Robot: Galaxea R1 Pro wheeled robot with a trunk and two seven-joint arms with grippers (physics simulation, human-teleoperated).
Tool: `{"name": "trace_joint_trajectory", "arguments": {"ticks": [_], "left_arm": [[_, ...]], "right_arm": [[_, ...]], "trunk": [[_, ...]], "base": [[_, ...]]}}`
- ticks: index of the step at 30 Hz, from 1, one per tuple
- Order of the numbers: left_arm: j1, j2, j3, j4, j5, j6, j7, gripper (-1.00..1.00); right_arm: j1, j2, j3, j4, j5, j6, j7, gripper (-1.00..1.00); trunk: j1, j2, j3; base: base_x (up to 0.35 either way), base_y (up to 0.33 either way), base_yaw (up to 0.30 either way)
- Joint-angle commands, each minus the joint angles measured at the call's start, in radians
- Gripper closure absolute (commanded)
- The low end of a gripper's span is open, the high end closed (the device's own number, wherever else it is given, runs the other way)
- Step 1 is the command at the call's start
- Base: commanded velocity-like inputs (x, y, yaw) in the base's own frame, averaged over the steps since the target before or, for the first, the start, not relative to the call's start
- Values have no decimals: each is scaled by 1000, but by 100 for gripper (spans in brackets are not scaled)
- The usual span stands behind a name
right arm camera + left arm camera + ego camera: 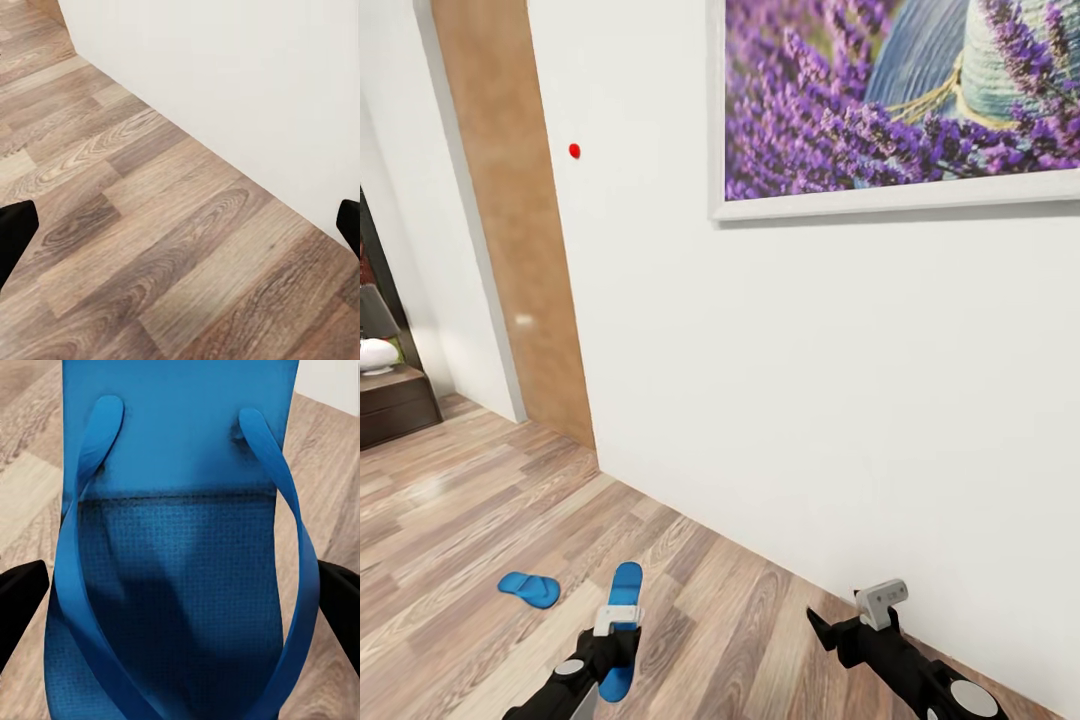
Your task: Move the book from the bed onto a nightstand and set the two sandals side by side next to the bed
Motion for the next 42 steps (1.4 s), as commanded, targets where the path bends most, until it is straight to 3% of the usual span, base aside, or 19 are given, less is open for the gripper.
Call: {"name": "trace_joint_trajectory", "arguments": {"ticks": [1, 13, 23, 42], "left_arm": [[0, 0, 0, 1, -1, -3, 0, 100], [3, 0, 0, 1, 5, -5, 0, 100], [7, 0, 0, 3, -1, -49, 0, 100], [8, 0, 0, 3, -1, -54, 0, 100]], "right_arm": [[0, 0, -1, -2, 8, 4, 7, -100], [0, 0, 0, -1, 9, 4, 8, -100], [0, 0, 3, 3, 9, 4, 6, -100], [0, 0, 4, 9, 9, 4, 6, -100]], "trunk": [[-1, 0, 3], [-1, 0, 7], [-1, 0, 7], [-1, 0, 4]], "base": [[0, 0, 0], [0, 0, 0], [0, 0, 22], [0, 0, 230]]}}
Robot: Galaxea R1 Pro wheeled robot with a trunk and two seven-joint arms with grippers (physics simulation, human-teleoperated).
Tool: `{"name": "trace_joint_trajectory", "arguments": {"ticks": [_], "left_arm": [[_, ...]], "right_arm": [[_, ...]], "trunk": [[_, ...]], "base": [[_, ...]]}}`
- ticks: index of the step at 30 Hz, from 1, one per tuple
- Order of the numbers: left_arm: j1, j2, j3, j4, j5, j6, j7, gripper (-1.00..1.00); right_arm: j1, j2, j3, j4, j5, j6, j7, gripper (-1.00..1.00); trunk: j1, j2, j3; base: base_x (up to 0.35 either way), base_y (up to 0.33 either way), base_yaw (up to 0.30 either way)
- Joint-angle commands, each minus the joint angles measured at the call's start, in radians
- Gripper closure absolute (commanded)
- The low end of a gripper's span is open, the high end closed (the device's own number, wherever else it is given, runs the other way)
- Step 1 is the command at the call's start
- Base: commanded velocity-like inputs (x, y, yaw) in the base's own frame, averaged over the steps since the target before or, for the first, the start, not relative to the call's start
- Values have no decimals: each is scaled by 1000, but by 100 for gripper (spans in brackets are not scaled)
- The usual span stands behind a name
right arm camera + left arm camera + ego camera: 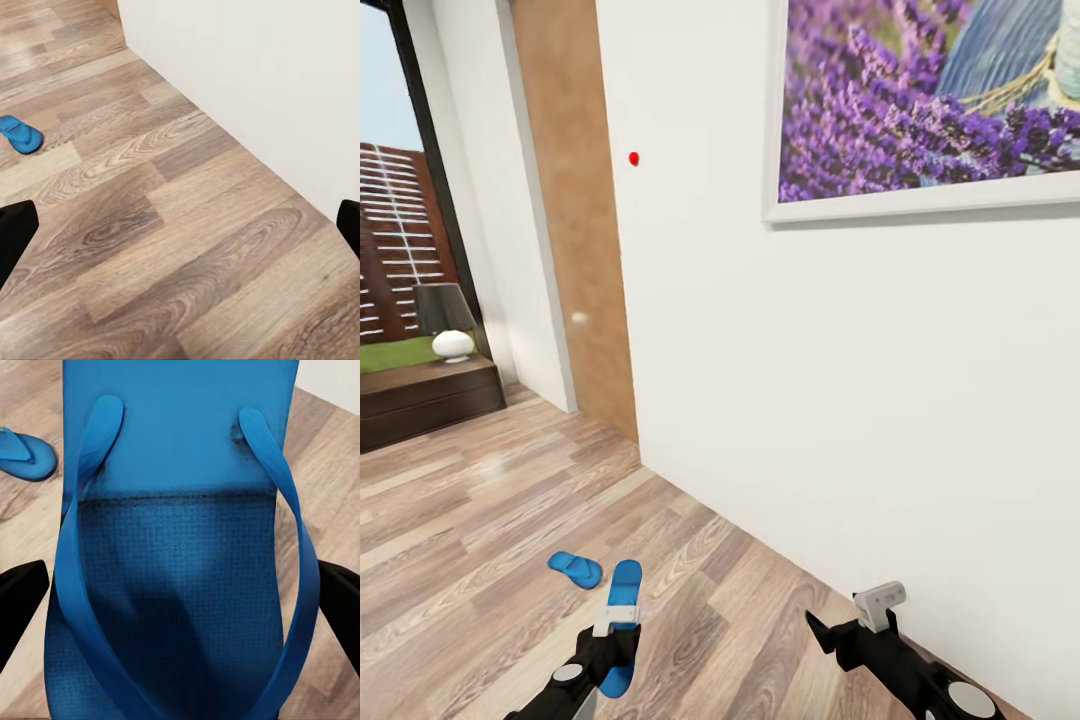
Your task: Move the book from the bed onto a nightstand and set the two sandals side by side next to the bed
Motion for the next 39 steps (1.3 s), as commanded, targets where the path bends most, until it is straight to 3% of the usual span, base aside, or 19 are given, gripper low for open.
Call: {"name": "trace_joint_trajectory", "arguments": {"ticks": [1, 16, 39], "left_arm": [[-1, 0, 0, 1, -1, -3, 0, 100], [-1, -1, 0, 32, 4, -6, 0, 100], [-1, 0, 0, 37, 0, -8, 0, 100]], "right_arm": [[0, 0, -2, -2, 8, 3, 7, -100], [0, 0, 0, 0, 8, 3, 7, -100], [0, 0, 1, 0, 8, 3, 6, -100]], "trunk": [[0, 0, -1], [0, 0, -2], [0, 0, -2]], "base": [[0, 0, 125], [0, 0, 76], [0, 0, 270]]}}
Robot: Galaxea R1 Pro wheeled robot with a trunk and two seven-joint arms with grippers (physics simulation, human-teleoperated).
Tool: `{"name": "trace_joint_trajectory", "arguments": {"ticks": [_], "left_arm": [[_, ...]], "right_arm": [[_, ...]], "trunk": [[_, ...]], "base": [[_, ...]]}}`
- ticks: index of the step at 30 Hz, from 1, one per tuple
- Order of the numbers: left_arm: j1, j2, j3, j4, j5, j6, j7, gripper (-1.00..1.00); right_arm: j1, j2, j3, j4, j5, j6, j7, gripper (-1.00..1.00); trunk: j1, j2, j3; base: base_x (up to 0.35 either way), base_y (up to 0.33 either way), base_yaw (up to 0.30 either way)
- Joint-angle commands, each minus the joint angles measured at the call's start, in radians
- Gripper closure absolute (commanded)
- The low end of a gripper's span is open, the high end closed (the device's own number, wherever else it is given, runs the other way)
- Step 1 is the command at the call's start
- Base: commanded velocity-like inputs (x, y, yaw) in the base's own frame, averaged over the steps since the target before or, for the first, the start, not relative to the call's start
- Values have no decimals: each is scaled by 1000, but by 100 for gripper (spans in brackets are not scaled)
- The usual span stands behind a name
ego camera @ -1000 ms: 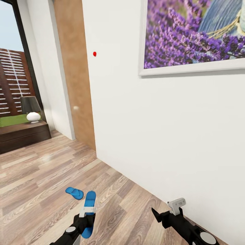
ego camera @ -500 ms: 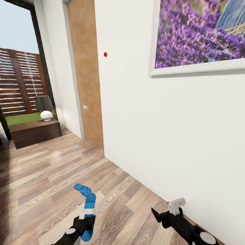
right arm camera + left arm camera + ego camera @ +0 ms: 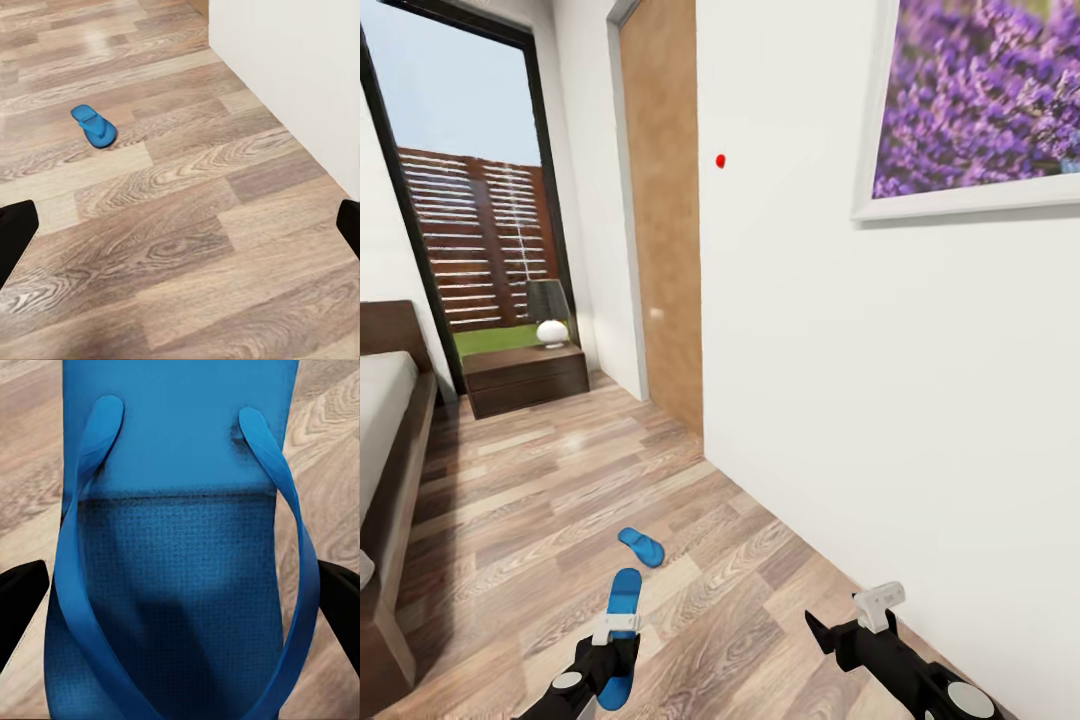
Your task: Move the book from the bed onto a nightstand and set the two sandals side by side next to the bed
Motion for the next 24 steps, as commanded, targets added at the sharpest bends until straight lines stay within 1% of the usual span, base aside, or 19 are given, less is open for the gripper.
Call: {"name": "trace_joint_trajectory", "arguments": {"ticks": [1, 24], "left_arm": [[-1, 0, 0, 1, -1, -4, 0, 100], [-1, -1, -1, 2, -1, -3, 0, 100]], "right_arm": [[0, 0, -1, -2, 8, 3, 7, -100], [0, 0, -2, -1, 8, 3, 7, -100]], "trunk": [[0, 0, -1], [0, 0, -1]], "base": [[0, 0, 286], [0, 0, 286]]}}
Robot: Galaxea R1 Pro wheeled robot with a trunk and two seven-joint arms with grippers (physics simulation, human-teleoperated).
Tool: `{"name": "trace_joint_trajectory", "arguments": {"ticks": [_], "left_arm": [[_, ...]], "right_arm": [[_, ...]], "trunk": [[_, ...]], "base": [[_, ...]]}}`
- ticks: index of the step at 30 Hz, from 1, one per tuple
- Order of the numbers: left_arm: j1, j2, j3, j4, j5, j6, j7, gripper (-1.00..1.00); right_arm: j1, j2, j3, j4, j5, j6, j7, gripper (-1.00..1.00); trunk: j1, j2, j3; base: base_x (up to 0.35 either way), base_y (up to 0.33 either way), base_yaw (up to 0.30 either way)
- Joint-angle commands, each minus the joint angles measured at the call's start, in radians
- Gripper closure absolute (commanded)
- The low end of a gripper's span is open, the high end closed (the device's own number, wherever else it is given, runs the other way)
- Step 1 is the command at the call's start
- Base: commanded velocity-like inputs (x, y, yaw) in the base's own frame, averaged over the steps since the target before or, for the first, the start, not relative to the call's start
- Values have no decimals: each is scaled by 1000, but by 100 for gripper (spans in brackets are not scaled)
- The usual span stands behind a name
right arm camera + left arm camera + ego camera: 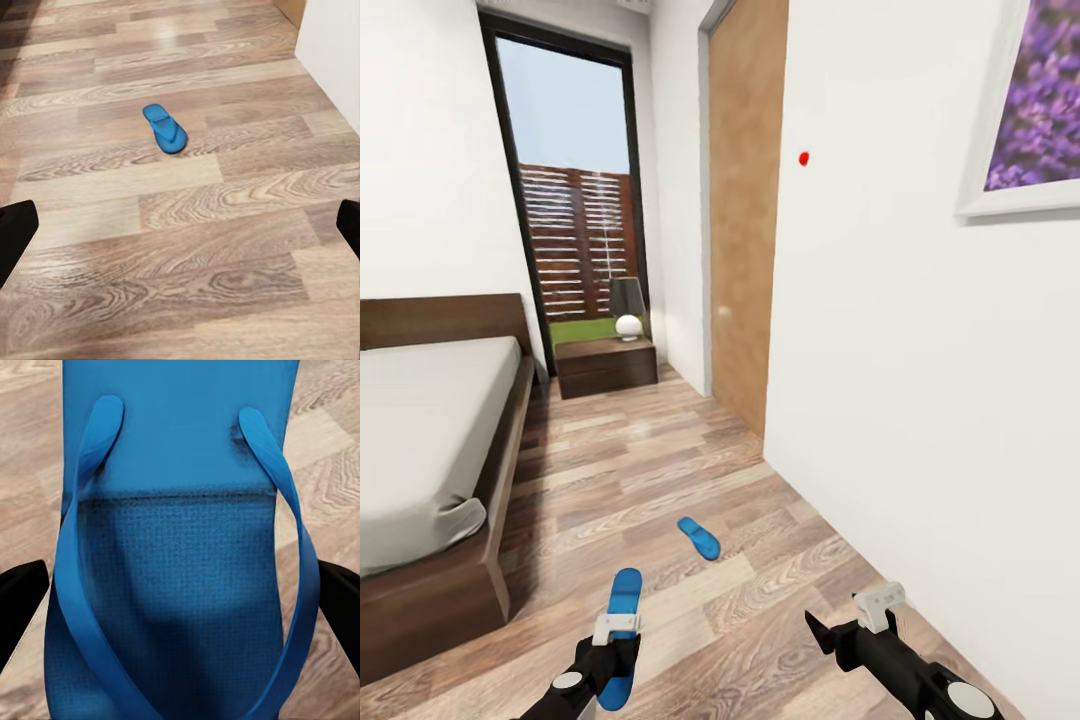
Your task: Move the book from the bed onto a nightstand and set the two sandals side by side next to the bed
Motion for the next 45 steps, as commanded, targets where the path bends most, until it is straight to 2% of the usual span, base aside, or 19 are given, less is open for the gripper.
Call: {"name": "trace_joint_trajectory", "arguments": {"ticks": [1, 14, 30, 45], "left_arm": [[-1, 0, 0, 1, -1, -3, 0, 100], [-1, 0, 0, 1, -1, -3, 0, 100], [-2, -1, -1, 0, -1, -3, 0, 100], [-2, 0, 0, 1, 3, -2, 0, 100]], "right_arm": [[0, 0, -2, -2, 8, 3, 7, -100], [0, 0, -5, -1, 8, 2, 8, -100], [0, 0, -8, 2, 7, 2, 8, -100], [-3, -1, -13, 101, 10, -2, 5, -100]], "trunk": [[0, 0, -1], [0, 0, -6], [0, 0, -7], [0, 0, -7]], "base": [[0, 0, 274], [0, 0, 243], [0, 0, 28], [0, 0, 1]]}}
